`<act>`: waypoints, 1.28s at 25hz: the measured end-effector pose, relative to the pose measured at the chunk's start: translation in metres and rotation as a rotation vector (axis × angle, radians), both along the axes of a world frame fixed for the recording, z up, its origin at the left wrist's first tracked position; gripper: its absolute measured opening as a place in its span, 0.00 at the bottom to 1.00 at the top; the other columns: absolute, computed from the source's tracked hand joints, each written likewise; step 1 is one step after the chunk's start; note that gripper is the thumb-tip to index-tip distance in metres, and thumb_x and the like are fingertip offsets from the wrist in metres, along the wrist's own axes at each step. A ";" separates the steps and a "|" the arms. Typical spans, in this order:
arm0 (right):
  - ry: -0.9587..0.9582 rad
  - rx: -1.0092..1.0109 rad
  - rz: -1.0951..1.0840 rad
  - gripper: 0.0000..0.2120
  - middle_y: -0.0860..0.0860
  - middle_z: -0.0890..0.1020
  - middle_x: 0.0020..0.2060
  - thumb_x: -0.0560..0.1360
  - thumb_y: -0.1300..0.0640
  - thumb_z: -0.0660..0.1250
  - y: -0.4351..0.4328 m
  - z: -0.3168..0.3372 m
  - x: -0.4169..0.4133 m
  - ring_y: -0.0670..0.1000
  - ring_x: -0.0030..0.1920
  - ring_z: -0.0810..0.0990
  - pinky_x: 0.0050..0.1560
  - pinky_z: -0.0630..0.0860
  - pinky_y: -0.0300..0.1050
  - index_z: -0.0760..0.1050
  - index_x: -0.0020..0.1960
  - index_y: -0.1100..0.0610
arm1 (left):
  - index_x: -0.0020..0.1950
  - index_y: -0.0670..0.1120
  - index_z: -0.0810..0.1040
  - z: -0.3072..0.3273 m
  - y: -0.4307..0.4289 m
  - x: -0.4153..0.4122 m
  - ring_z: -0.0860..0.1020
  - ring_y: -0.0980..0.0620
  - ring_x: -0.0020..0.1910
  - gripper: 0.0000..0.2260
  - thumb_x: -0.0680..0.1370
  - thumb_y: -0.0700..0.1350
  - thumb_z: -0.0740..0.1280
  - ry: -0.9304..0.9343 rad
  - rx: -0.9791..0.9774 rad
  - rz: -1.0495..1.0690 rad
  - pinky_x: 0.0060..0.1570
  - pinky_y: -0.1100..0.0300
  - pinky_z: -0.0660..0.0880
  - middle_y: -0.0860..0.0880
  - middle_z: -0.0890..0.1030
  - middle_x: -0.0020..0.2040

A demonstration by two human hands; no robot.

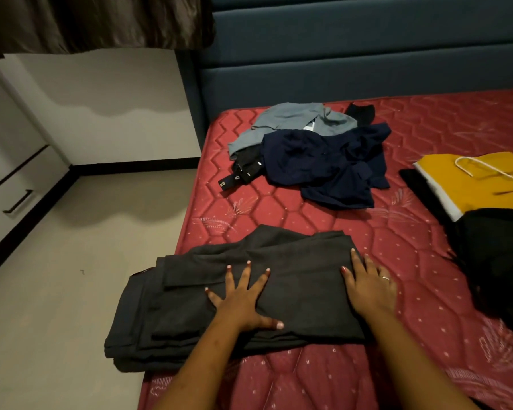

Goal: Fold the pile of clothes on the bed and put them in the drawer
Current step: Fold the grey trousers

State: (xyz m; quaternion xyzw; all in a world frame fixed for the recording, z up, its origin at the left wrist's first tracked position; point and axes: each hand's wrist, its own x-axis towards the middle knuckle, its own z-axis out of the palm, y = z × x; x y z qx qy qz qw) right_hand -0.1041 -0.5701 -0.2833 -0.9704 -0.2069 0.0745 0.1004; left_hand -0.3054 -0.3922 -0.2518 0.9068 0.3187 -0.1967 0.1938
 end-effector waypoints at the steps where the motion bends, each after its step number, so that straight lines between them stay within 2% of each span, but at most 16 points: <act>1: -0.003 0.023 0.016 0.28 0.51 0.60 0.76 0.80 0.38 0.49 0.003 0.001 0.001 0.61 0.70 0.63 0.69 0.61 0.55 0.49 0.77 0.41 | 0.73 0.71 0.38 -0.003 0.003 0.001 0.26 0.43 0.73 0.47 0.63 0.76 0.63 -0.008 -0.010 0.032 0.61 0.23 0.35 0.57 0.31 0.76; 4: 0.018 0.080 0.101 0.30 0.56 0.65 0.72 0.78 0.38 0.56 0.009 0.002 0.001 0.63 0.66 0.68 0.66 0.65 0.54 0.49 0.77 0.39 | 0.73 0.70 0.39 -0.009 0.001 0.002 0.28 0.45 0.74 0.43 0.65 0.79 0.55 -0.033 0.051 0.097 0.62 0.26 0.32 0.56 0.33 0.77; 7: 0.195 0.279 0.008 0.37 0.58 0.71 0.65 0.73 0.41 0.68 0.005 0.006 0.010 0.62 0.63 0.73 0.63 0.70 0.52 0.54 0.77 0.40 | 0.76 0.66 0.40 -0.008 -0.016 0.008 0.32 0.46 0.75 0.41 0.67 0.78 0.48 -0.073 0.152 0.056 0.65 0.30 0.33 0.54 0.36 0.78; 10: 0.318 0.525 0.129 0.34 0.57 0.75 0.66 0.70 0.59 0.75 0.001 0.010 0.010 0.56 0.65 0.74 0.63 0.66 0.37 0.67 0.73 0.50 | 0.75 0.67 0.41 -0.010 -0.034 0.012 0.34 0.46 0.76 0.48 0.56 0.82 0.32 -0.101 0.135 0.005 0.69 0.32 0.37 0.52 0.37 0.79; 11: 0.307 0.578 0.176 0.31 0.56 0.77 0.64 0.70 0.65 0.74 0.001 0.012 0.013 0.55 0.65 0.75 0.60 0.65 0.32 0.70 0.70 0.52 | 0.75 0.67 0.42 -0.011 -0.038 0.011 0.35 0.46 0.77 0.47 0.57 0.81 0.32 -0.100 0.120 0.006 0.70 0.33 0.38 0.52 0.37 0.79; 13: 0.201 0.606 0.232 0.26 0.56 0.80 0.59 0.69 0.69 0.72 -0.004 0.023 0.026 0.55 0.61 0.78 0.59 0.66 0.33 0.76 0.65 0.52 | 0.75 0.67 0.42 -0.007 -0.042 0.011 0.35 0.46 0.77 0.39 0.66 0.78 0.42 -0.103 0.070 0.062 0.69 0.33 0.37 0.52 0.38 0.79; 16: 0.089 0.503 0.192 0.26 0.58 0.80 0.60 0.71 0.69 0.69 -0.032 0.040 0.061 0.59 0.60 0.78 0.62 0.70 0.46 0.75 0.66 0.51 | 0.76 0.66 0.45 0.001 -0.036 -0.004 0.36 0.46 0.77 0.31 0.76 0.70 0.51 -0.125 0.144 0.264 0.67 0.31 0.39 0.52 0.39 0.79; 17: 0.087 0.388 0.175 0.29 0.58 0.77 0.63 0.72 0.68 0.67 -0.045 0.044 0.068 0.60 0.61 0.77 0.62 0.72 0.49 0.71 0.69 0.47 | 0.77 0.65 0.45 0.004 -0.033 -0.015 0.37 0.45 0.77 0.31 0.77 0.67 0.54 -0.133 0.212 0.350 0.68 0.30 0.42 0.51 0.40 0.79; 19: 0.093 0.072 0.101 0.33 0.55 0.67 0.72 0.75 0.64 0.63 -0.060 0.051 0.067 0.61 0.65 0.72 0.64 0.70 0.54 0.61 0.73 0.40 | 0.77 0.63 0.47 0.010 -0.029 -0.033 0.42 0.42 0.77 0.32 0.78 0.62 0.60 -0.188 0.267 0.517 0.70 0.33 0.50 0.49 0.41 0.79; 21: 0.066 -0.057 0.066 0.30 0.50 0.57 0.76 0.77 0.59 0.61 -0.048 0.057 0.035 0.61 0.69 0.66 0.66 0.67 0.57 0.59 0.73 0.36 | 0.77 0.63 0.50 0.017 -0.026 -0.044 0.51 0.40 0.75 0.34 0.77 0.57 0.65 -0.269 0.241 0.633 0.69 0.40 0.60 0.47 0.44 0.79; 22: 0.036 -0.008 0.125 0.29 0.48 0.58 0.76 0.77 0.58 0.61 -0.036 0.058 0.013 0.59 0.70 0.64 0.67 0.66 0.56 0.61 0.73 0.37 | 0.77 0.63 0.51 0.020 -0.026 -0.046 0.57 0.39 0.72 0.35 0.76 0.55 0.67 -0.293 0.228 0.649 0.67 0.43 0.64 0.47 0.45 0.79; 24: 0.064 0.218 0.327 0.26 0.49 0.65 0.72 0.75 0.62 0.63 -0.007 0.056 -0.037 0.57 0.69 0.65 0.68 0.65 0.52 0.69 0.70 0.43 | 0.77 0.62 0.53 0.027 -0.024 -0.048 0.66 0.39 0.66 0.36 0.75 0.48 0.69 -0.337 0.174 0.685 0.63 0.46 0.69 0.45 0.49 0.77; 27: 0.281 0.506 0.632 0.22 0.53 0.76 0.60 0.71 0.69 0.63 0.026 0.056 -0.111 0.53 0.62 0.73 0.68 0.64 0.38 0.79 0.61 0.53 | 0.75 0.60 0.58 0.032 -0.012 -0.054 0.75 0.37 0.52 0.37 0.72 0.41 0.72 -0.459 -0.056 0.870 0.60 0.49 0.73 0.39 0.58 0.69; 29: 0.366 0.544 0.763 0.19 0.54 0.80 0.56 0.71 0.69 0.62 0.036 0.059 -0.152 0.50 0.58 0.75 0.62 0.64 0.29 0.80 0.59 0.57 | 0.76 0.60 0.56 0.035 -0.004 -0.062 0.77 0.38 0.52 0.40 0.70 0.41 0.73 -0.407 -0.150 0.871 0.60 0.49 0.74 0.36 0.68 0.63; 30: 0.386 0.541 0.802 0.18 0.55 0.81 0.55 0.72 0.68 0.62 0.039 0.057 -0.166 0.50 0.58 0.76 0.61 0.64 0.29 0.80 0.59 0.58 | 0.76 0.59 0.54 0.037 -0.005 -0.065 0.77 0.38 0.53 0.40 0.71 0.40 0.71 -0.397 -0.146 0.825 0.58 0.49 0.74 0.37 0.73 0.60; 32: 0.430 0.494 0.846 0.18 0.55 0.81 0.55 0.71 0.66 0.59 0.040 0.046 -0.181 0.51 0.57 0.77 0.61 0.68 0.35 0.80 0.58 0.57 | 0.77 0.59 0.54 0.040 -0.016 -0.065 0.77 0.39 0.55 0.37 0.73 0.37 0.65 -0.459 0.016 0.659 0.55 0.50 0.73 0.41 0.77 0.57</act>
